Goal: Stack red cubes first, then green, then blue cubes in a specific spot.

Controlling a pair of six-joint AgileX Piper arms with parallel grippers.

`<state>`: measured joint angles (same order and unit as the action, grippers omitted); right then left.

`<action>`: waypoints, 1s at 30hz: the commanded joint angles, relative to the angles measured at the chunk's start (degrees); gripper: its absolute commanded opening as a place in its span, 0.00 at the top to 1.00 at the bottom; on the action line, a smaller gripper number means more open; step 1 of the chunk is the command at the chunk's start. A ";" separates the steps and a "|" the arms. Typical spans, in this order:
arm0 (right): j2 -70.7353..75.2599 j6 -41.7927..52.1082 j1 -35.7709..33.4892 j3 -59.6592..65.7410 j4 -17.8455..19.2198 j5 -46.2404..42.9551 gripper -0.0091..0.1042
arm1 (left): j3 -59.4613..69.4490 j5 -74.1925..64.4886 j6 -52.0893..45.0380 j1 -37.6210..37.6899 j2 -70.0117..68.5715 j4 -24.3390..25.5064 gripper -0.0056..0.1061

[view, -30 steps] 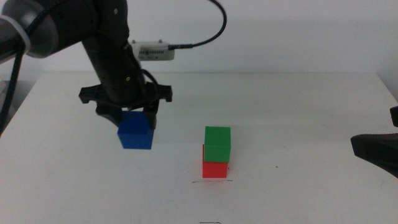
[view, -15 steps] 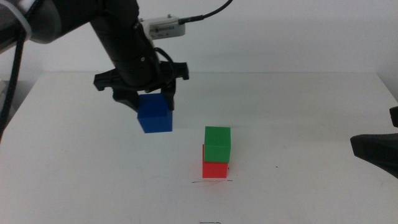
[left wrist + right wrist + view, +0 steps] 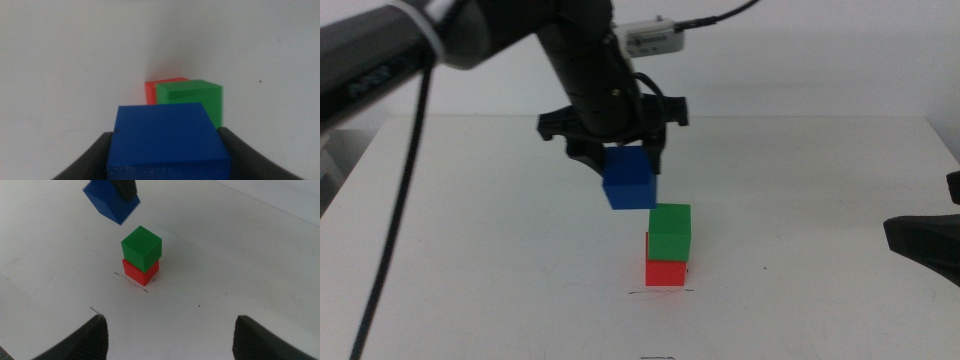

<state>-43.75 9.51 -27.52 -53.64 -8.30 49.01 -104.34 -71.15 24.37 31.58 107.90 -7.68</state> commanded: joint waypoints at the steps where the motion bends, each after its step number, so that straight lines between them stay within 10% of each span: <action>1: 0.24 0.45 0.48 -1.39 -0.09 -3.65 0.36 | -3.28 -4.20 1.01 1.17 -2.08 -1.63 0.71; 30: 0.24 0.45 0.48 -1.39 -0.09 -3.60 0.36 | -7.65 -4.18 0.87 3.37 5.23 -3.46 0.71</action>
<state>-43.75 9.51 -27.52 -53.60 -8.30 49.01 -109.94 -71.12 25.20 34.65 116.09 -10.05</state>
